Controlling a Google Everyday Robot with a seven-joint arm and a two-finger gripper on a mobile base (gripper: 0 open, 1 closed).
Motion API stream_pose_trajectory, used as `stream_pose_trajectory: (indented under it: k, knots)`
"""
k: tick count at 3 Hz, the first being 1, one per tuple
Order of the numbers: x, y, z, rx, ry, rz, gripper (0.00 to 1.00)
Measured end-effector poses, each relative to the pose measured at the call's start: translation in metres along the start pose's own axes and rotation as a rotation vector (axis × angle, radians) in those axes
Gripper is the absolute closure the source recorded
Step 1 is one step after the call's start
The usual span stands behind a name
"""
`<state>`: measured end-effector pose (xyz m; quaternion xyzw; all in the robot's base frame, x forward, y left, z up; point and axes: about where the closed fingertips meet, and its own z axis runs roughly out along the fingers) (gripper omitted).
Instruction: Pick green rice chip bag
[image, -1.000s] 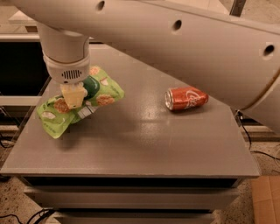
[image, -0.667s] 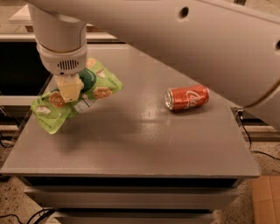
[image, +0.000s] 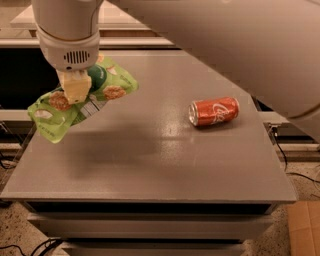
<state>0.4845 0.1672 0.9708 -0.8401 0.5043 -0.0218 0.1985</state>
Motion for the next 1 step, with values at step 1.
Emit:
stream_pose_trajectory:
  k: [1]
  knots:
    - [-0.0008,-0.0019,-0.0039,0.000,-0.011,-0.006,1.00]
